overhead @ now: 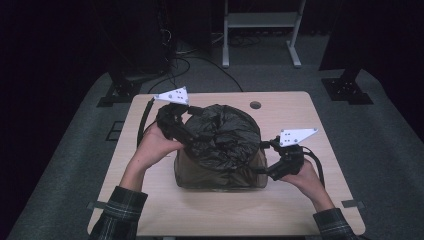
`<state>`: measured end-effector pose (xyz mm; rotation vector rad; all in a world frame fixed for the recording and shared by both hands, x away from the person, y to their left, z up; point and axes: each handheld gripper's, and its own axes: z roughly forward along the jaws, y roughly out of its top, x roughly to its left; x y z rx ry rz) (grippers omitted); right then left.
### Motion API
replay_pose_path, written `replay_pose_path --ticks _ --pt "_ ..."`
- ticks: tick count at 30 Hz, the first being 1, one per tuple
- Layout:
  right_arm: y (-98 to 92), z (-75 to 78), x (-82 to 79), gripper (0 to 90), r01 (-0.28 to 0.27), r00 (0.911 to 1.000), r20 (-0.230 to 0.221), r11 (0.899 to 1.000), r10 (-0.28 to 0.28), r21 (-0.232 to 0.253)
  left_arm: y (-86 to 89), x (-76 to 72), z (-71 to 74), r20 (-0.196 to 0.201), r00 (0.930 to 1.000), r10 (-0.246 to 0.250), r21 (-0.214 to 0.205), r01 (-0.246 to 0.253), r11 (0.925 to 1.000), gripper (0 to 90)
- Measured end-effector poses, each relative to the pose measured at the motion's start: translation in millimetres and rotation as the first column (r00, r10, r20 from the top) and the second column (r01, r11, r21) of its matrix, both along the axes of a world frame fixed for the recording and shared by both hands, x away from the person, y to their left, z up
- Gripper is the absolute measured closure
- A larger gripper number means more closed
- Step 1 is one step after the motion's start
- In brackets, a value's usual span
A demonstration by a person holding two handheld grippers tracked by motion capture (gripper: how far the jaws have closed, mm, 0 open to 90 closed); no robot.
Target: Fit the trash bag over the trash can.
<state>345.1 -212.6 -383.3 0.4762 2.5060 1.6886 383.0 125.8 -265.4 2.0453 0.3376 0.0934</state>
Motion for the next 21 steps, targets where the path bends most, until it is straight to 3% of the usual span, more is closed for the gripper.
replay_pose_path --ticks 5,11,17,19,21 --pt "8.9 0.4 3.8 9.5 0.008 1.0 0.005 1.0 -0.008 0.0 -7.0 9.1 2.2 -0.001 1.0 0.004 0.013 -0.004 0.9999 0.0" --pt "13.8 2.6 5.8 9.5 0.016 0.9998 0.009 1.0 -0.016 -0.01 -23.2 18.7 0.1 0.005 0.9999 0.01 0.073 -0.011 0.9973 0.0" --pt "13.2 4.7 6.8 9.5 0.017 0.9997 0.015 1.0 -0.017 -0.007 -43.9 29.0 -14.1 -0.014 0.9998 0.01 0.148 -0.008 0.9889 0.0" --pt "12.8 4.9 7.0 9.5 0.018 0.9997 0.014 1.0 -0.018 -0.007 -50.6 30.4 -16.4 -0.007 0.9999 0.014 0.192 -0.012 0.9814 0.0" --pt "12.2 5.0 7.5 9.5 0.019 0.9997 0.014 1.0 -0.019 -0.005 -56.7 31.7 -17.9 -0.016 0.9998 0.013 0.187 -0.01 0.9823 0.0"
